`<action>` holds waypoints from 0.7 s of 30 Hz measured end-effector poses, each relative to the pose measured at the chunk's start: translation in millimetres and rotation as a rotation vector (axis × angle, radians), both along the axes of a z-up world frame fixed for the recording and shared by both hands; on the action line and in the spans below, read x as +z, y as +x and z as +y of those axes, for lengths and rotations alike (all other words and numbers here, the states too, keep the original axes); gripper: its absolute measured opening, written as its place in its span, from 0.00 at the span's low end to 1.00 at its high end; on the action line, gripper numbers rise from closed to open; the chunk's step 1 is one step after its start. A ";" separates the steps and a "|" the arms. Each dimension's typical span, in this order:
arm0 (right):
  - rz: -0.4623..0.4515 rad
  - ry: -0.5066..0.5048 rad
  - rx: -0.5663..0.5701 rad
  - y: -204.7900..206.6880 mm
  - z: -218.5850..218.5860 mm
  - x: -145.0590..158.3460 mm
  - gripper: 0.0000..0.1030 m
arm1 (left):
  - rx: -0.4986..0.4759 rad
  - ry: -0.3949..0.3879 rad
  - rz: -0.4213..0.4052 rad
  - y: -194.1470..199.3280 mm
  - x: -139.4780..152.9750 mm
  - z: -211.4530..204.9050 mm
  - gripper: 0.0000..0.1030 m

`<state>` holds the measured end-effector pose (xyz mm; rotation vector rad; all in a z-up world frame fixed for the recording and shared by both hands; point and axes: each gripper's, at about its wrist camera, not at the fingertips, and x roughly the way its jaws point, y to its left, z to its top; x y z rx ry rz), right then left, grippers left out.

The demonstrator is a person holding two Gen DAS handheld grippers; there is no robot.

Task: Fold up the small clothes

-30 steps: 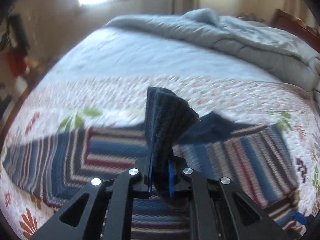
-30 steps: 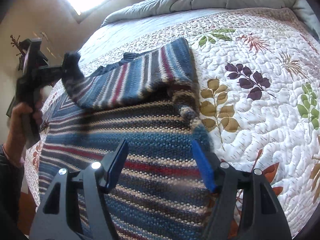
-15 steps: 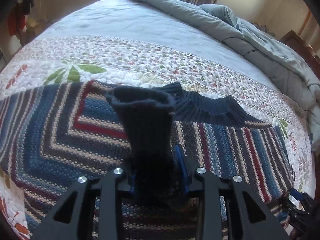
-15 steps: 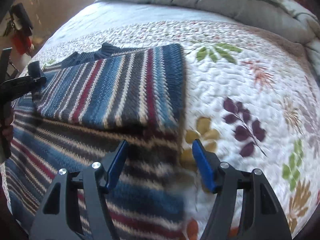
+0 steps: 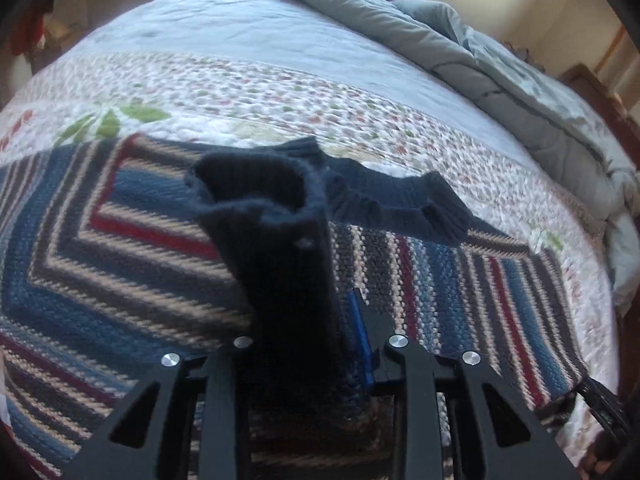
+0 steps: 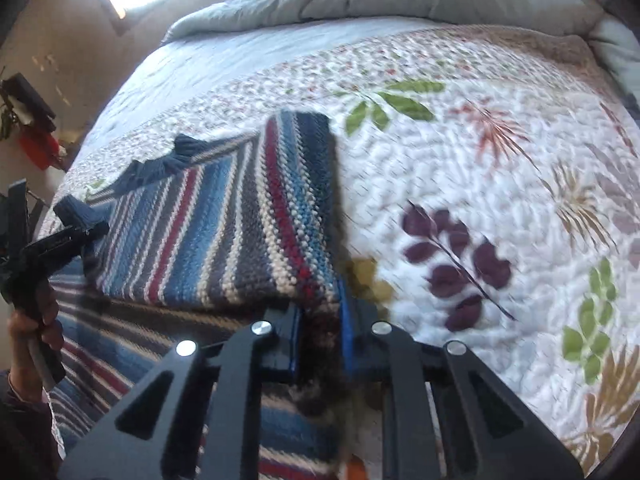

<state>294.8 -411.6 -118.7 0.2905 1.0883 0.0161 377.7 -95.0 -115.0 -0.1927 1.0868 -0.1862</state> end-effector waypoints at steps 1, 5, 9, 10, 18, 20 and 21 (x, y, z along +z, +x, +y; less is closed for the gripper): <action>0.016 0.000 0.002 -1.5 -0.3 -5.8 0.15 | -0.002 0.024 -0.006 0.8 -1.4 -4.9 0.28; 0.034 -0.005 0.012 -1.3 4.2 -17.0 0.18 | 0.004 0.017 -0.004 3.3 -2.7 -4.2 0.28; -0.005 -0.075 0.029 -11.7 9.8 -0.6 0.33 | 0.022 -0.039 0.000 -4.7 8.7 21.3 0.34; -0.020 -0.103 0.035 -17.1 11.7 4.8 0.34 | 0.029 -0.043 -0.006 -7.0 11.2 27.9 0.35; -0.088 -0.095 0.030 -55.7 32.2 30.3 0.37 | 0.097 -0.141 0.045 -12.9 17.4 70.6 0.43; -0.057 -0.086 0.044 -57.2 40.3 25.2 0.38 | 0.086 -0.155 0.066 -11.3 12.8 64.7 0.44; -0.049 -0.090 0.044 -57.2 42.5 23.4 0.38 | 0.079 -0.153 0.068 -10.2 10.7 59.2 0.45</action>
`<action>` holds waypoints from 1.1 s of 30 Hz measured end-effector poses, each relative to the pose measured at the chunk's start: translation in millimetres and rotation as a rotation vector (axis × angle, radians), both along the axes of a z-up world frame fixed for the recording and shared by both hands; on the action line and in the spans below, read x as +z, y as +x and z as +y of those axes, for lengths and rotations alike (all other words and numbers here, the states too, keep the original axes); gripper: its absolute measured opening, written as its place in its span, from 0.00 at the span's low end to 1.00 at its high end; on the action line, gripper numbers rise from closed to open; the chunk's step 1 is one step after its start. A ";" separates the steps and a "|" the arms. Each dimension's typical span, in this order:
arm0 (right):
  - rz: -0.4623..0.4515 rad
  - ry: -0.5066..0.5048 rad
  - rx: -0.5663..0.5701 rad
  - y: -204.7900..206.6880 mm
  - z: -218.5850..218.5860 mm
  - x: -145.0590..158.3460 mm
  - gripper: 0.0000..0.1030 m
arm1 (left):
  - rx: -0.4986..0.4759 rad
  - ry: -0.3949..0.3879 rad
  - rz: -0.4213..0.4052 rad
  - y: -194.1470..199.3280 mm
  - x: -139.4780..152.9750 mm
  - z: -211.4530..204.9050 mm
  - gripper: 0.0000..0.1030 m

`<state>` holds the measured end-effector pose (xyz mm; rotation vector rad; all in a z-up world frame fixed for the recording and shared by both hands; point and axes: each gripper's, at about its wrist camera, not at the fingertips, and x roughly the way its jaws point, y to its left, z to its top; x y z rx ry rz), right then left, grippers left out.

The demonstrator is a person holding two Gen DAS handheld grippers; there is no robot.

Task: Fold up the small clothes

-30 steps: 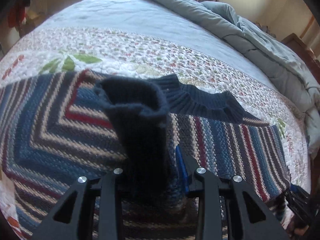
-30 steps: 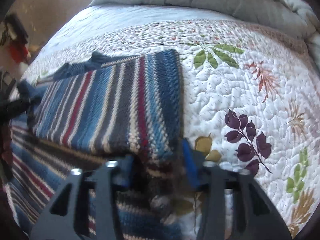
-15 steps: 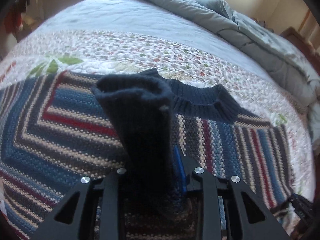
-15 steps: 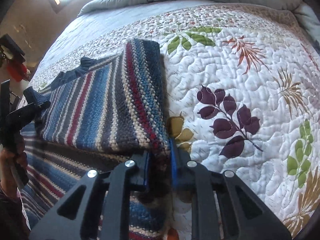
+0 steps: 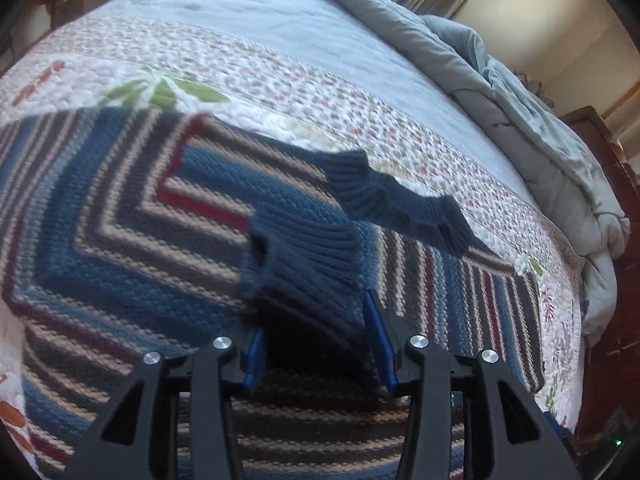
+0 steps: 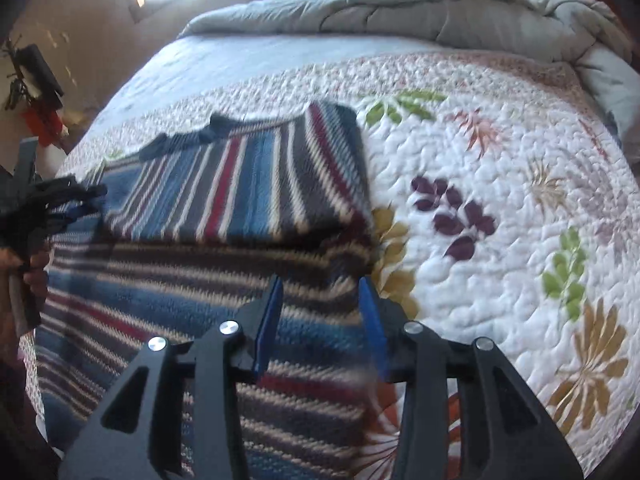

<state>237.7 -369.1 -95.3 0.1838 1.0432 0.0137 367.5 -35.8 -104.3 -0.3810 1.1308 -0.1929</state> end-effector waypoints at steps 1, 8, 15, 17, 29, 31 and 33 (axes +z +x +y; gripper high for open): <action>0.017 -0.012 -0.003 0.8 0.1 -4.4 0.38 | -0.007 0.011 0.000 0.7 -2.6 -4.2 0.45; 0.096 0.019 -0.097 3.3 -31.9 -41.8 0.36 | -0.044 0.192 -0.015 6.4 -21.4 -32.4 0.47; 0.045 -0.028 -0.054 -12.2 -4.8 -13.8 0.38 | -0.046 0.250 -0.045 -34.0 12.2 -0.3 0.70; 0.037 -0.011 -0.020 -18.9 13.6 -5.3 0.38 | -0.039 0.296 -0.073 -48.3 25.0 22.7 0.76; 0.130 -0.026 0.263 -15.2 140.5 -9.5 0.54 | 0.319 0.391 0.144 -73.4 23.3 290.4 0.85; 0.151 -0.009 0.275 -8.3 151.2 -10.1 0.55 | 0.377 0.343 0.155 -69.4 22.2 327.8 0.86; 0.174 0.004 0.282 1.3 160.5 -11.5 0.57 | 0.425 0.255 0.162 -62.8 19.8 360.1 0.86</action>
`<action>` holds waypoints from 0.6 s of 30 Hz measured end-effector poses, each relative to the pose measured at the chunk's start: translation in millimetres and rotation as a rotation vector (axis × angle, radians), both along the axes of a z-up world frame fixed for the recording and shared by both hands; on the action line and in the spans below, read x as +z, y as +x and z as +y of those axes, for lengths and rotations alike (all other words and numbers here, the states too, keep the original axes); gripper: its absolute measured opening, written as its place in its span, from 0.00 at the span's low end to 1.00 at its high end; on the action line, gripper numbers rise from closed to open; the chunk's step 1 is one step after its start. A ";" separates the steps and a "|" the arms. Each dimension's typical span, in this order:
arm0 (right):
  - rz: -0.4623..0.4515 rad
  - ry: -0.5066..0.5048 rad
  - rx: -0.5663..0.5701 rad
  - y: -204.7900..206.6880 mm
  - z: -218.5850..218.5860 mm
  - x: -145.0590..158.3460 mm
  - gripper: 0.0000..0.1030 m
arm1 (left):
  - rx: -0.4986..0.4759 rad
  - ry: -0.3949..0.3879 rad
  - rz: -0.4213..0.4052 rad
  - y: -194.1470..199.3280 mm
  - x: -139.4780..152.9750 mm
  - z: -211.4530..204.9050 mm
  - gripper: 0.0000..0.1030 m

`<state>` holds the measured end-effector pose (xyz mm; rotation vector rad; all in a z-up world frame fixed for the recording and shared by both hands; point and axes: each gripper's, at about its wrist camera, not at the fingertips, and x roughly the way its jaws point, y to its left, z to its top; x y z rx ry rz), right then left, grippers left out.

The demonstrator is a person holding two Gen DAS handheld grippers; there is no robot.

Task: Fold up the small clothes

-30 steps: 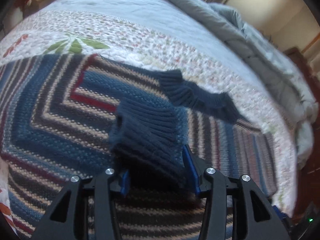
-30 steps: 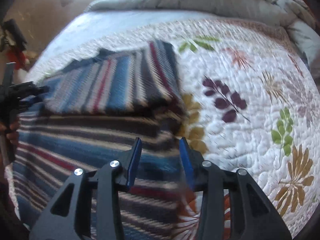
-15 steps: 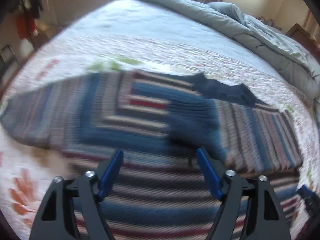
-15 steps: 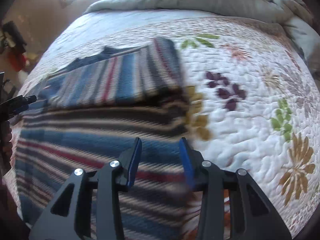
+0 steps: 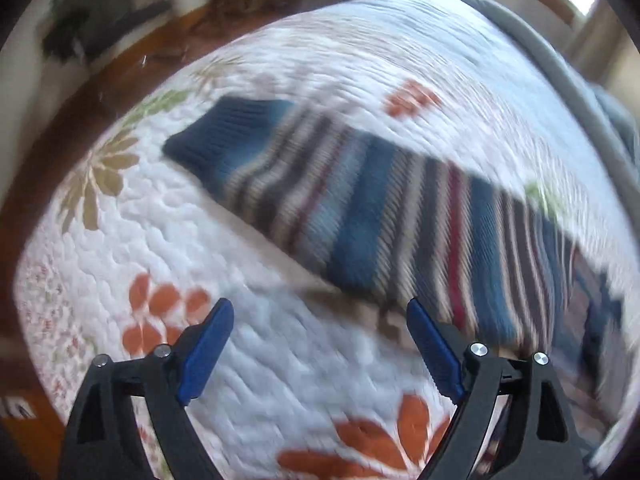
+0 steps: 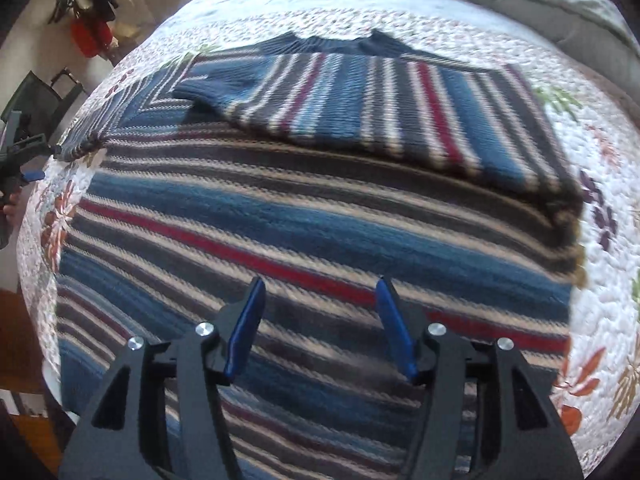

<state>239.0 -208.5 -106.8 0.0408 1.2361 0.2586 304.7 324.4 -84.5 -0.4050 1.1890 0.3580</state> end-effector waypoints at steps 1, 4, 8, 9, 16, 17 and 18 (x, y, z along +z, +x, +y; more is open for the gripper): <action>0.004 -0.003 0.005 3.0 3.8 -0.9 0.59 | 0.026 -0.075 -0.008 5.6 -4.1 17.4 0.86; -0.001 -0.040 0.039 10.5 24.7 -1.5 0.66 | 0.075 -0.174 -0.031 16.9 -12.1 41.1 0.86; 0.009 -0.056 0.063 15.0 39.4 -8.1 0.66 | 0.106 -0.227 -0.080 31.1 -20.1 61.2 0.86; 0.012 -0.058 0.063 16.1 41.0 -9.4 0.66 | 0.119 -0.238 -0.081 35.1 -24.2 66.0 0.86; 0.003 -0.090 0.051 22.6 39.2 -12.5 0.66 | 0.196 -0.253 -0.102 51.0 -40.5 86.6 0.74; 0.002 -0.092 0.042 24.4 36.4 -12.6 0.66 | 0.198 -0.222 -0.088 53.1 -40.4 85.4 0.58; 0.004 -0.092 0.036 25.5 34.1 -13.2 0.66 | 0.198 -0.191 -0.077 55.5 -40.2 84.6 0.40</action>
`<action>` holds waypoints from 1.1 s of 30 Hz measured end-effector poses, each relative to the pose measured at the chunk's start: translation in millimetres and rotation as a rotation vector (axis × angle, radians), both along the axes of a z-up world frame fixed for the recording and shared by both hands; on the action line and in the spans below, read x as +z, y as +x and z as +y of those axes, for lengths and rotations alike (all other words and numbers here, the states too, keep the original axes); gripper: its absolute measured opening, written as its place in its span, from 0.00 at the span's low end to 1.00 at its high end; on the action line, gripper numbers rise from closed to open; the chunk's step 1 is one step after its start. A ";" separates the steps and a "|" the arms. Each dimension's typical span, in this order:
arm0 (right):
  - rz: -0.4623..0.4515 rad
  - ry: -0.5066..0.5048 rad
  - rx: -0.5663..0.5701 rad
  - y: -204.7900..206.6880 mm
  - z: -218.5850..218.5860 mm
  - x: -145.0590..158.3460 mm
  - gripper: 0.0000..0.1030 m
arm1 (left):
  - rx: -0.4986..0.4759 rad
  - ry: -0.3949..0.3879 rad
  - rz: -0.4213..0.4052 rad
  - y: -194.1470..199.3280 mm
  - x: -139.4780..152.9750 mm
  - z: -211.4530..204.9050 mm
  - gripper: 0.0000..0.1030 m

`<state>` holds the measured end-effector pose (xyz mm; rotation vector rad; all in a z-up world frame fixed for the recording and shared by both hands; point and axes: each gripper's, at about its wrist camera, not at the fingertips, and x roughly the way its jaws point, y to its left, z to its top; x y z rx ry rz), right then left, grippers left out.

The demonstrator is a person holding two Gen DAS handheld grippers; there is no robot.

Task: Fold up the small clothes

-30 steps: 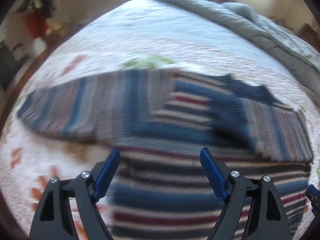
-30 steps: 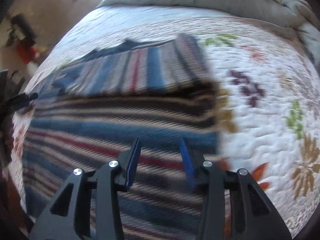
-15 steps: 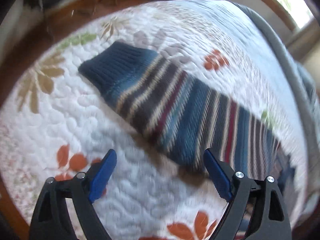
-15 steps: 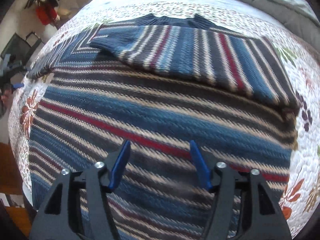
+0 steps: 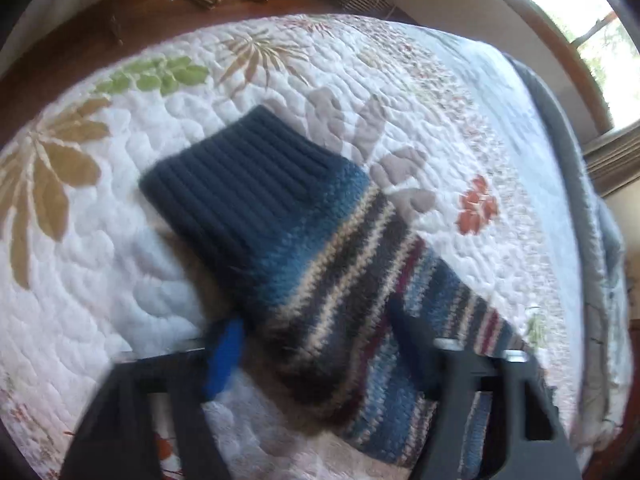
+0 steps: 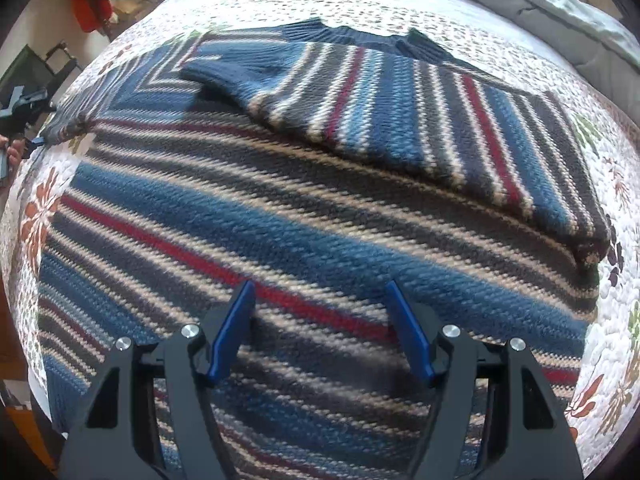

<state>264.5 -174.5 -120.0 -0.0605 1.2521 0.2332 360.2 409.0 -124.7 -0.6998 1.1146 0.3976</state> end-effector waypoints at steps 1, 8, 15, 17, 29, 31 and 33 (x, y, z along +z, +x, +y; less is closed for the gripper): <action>0.002 0.000 -0.003 0.8 -2.0 -0.9 0.66 | 0.000 0.027 0.007 0.7 1.2 -1.0 0.31; 0.000 0.012 -0.004 -3.1 -10.6 -6.5 0.66 | -0.016 0.087 -0.129 -4.8 32.9 -29.4 0.14; 0.003 0.039 -0.025 -7.7 -21.5 -3.6 0.66 | -0.309 0.227 -0.289 -0.8 88.9 -154.7 0.14; 0.003 0.051 -0.037 -10.5 -27.9 -2.7 0.66 | -0.390 0.246 -0.322 -3.2 98.0 -198.2 0.14; -0.006 0.078 -0.077 -23.7 -58.0 2.7 0.66 | -0.693 0.069 -0.287 -21.9 58.6 -382.7 0.16; -0.005 0.078 -0.078 -24.9 -60.6 2.9 0.66 | -0.701 0.050 -0.243 -23.9 42.8 -394.7 0.25; -0.007 0.078 -0.077 -26.0 -62.1 2.6 0.67 | -0.716 0.079 -0.203 -33.0 32.7 -405.6 0.37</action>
